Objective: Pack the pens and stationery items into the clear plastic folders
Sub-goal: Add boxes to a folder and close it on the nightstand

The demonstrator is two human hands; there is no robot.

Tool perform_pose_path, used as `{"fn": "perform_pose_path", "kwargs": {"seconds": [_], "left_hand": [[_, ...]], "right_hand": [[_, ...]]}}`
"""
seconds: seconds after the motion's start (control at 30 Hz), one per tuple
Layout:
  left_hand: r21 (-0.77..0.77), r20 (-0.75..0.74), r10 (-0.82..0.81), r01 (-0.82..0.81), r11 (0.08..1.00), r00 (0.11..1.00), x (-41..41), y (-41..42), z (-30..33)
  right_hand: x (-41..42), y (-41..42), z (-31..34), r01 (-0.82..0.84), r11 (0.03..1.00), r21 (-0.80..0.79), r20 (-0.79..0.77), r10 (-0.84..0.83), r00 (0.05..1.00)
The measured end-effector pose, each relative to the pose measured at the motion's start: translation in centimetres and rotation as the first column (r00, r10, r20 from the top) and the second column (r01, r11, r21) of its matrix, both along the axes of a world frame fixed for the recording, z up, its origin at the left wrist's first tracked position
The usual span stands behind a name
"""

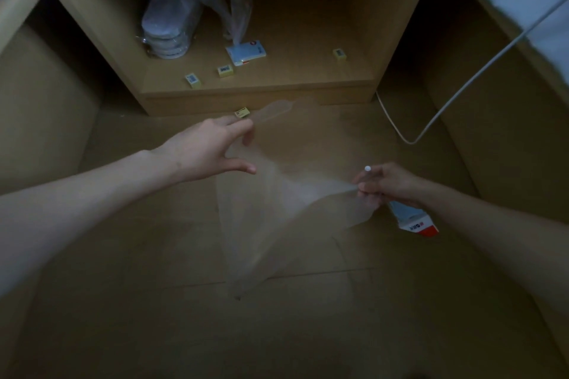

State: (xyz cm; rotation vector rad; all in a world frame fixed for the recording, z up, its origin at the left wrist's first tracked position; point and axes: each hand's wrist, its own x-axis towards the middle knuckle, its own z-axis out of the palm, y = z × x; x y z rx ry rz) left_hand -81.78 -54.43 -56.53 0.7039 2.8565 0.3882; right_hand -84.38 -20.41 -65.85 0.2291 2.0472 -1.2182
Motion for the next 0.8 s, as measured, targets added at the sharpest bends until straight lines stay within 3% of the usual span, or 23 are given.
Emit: {"fn": "perform_pose_path", "kwargs": {"seconds": [0.1,0.3,0.43,0.57,0.7,0.8], "left_hand": [[-0.013,-0.015,-0.043,0.043,0.999,0.999,0.5,0.7,0.1],[-0.188,-0.008,-0.091,0.088,0.978,0.996,0.8,2.7,-0.5],[-0.238,0.042,-0.06,0.068,0.969,0.997,0.8,3.6,-1.0],[-0.256,0.064,-0.054,0.069,0.964,0.996,0.7,3.9,-1.1],[-0.289,0.067,-0.069,0.085,0.954,0.995,0.8,4.2,-1.5],[-0.305,0.062,-0.084,0.099,0.947,0.995,0.7,4.7,-1.7]], "right_hand": [[0.1,-0.4,-0.5,0.05,0.998,-0.023,0.014,-0.05,0.999],[0.2,-1.5,0.7,0.062,0.995,-0.077,-0.027,-0.064,0.998],[-1.2,-0.5,1.4,0.21,0.976,-0.057,-0.121,-0.216,0.969],[-1.9,2.0,0.0,0.366,0.902,0.229,-0.26,-0.306,0.916],[-0.7,4.3,-2.2,0.163,0.843,0.512,-0.052,-0.159,0.986],[0.3,4.2,-3.4,0.054,0.773,0.633,-0.061,-0.02,0.998]]}}
